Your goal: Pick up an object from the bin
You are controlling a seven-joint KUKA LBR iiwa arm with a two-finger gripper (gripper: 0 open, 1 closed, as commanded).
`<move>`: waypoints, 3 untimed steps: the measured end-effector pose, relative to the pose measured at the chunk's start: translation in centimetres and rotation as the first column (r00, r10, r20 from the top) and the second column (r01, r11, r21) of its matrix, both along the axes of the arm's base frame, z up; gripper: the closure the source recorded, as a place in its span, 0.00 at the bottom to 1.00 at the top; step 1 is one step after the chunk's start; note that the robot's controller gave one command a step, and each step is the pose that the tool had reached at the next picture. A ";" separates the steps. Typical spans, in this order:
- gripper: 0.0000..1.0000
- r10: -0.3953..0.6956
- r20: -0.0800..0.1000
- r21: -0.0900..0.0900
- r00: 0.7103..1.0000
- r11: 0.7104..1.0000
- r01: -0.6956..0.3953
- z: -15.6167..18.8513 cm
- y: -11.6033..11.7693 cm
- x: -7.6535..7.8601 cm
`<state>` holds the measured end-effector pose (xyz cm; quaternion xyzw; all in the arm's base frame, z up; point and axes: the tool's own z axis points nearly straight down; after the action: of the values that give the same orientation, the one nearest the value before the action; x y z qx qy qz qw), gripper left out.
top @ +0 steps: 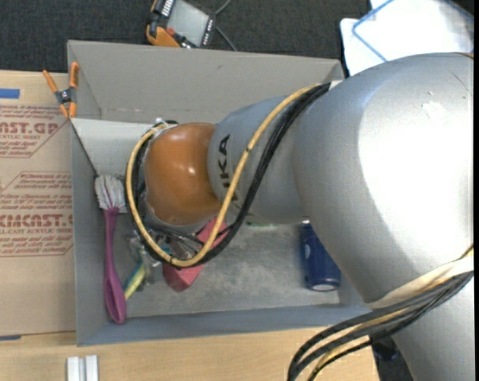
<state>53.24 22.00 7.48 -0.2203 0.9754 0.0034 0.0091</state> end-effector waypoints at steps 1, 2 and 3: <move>1.00 0.274 0.003 -0.003 0.962 0.962 -0.274 2.1 -0.4 0.5; 1.00 0.144 0.003 0.003 0.990 0.990 -0.144 -0.5 -2.1 0.4; 1.00 0.255 0.006 -0.001 0.967 0.967 -0.255 10.0 -2.6 -0.8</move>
Offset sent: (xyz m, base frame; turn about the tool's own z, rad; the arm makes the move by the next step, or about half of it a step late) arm 0.0036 -0.0226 -0.0048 -0.1435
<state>52.45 19.42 17.47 -0.3439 0.9389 0.0039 0.0115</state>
